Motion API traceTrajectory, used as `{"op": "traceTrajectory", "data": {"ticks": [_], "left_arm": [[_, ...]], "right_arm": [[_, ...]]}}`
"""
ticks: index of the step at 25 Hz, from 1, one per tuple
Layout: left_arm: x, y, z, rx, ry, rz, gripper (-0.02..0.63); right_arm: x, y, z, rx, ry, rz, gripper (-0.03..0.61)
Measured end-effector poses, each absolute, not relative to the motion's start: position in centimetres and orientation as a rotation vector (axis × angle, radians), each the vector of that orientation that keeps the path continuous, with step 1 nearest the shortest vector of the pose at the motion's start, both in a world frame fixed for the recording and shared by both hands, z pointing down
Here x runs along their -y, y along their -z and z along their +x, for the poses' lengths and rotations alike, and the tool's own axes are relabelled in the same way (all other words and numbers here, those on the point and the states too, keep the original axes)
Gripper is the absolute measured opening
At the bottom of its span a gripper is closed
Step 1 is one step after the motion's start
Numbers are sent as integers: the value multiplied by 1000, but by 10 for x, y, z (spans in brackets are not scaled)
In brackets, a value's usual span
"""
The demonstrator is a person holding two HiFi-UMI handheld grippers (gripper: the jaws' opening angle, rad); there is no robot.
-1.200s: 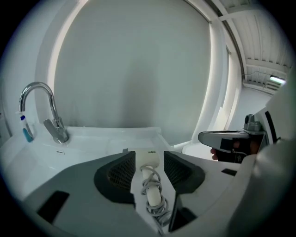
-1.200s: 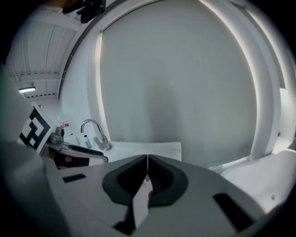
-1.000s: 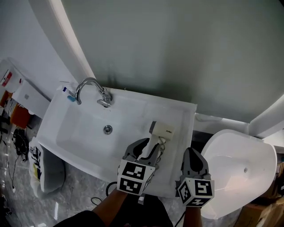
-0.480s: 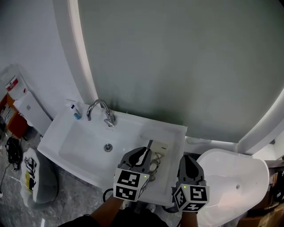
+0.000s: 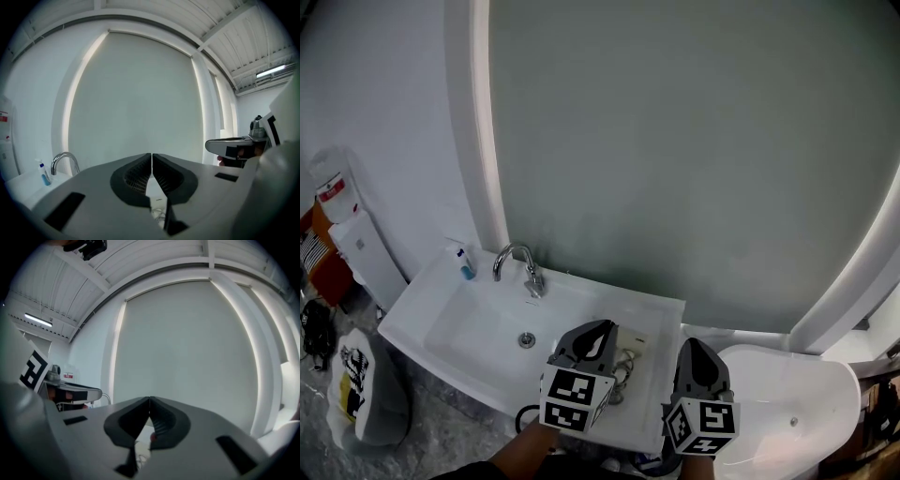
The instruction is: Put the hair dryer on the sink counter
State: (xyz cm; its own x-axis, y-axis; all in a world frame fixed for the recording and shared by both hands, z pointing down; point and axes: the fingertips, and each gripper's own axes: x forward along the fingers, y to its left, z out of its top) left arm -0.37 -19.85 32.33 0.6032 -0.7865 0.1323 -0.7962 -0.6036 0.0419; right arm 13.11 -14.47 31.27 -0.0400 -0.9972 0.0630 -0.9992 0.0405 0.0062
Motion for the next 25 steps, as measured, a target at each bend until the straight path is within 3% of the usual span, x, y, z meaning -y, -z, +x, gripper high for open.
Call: {"op": "traceTrajectory", "data": {"ticks": [25], "left_arm": [[205,-296,-6,1339,-65,2781,14]], "right_arm": [[152,-290,122,2248,38,2143,21]]}}
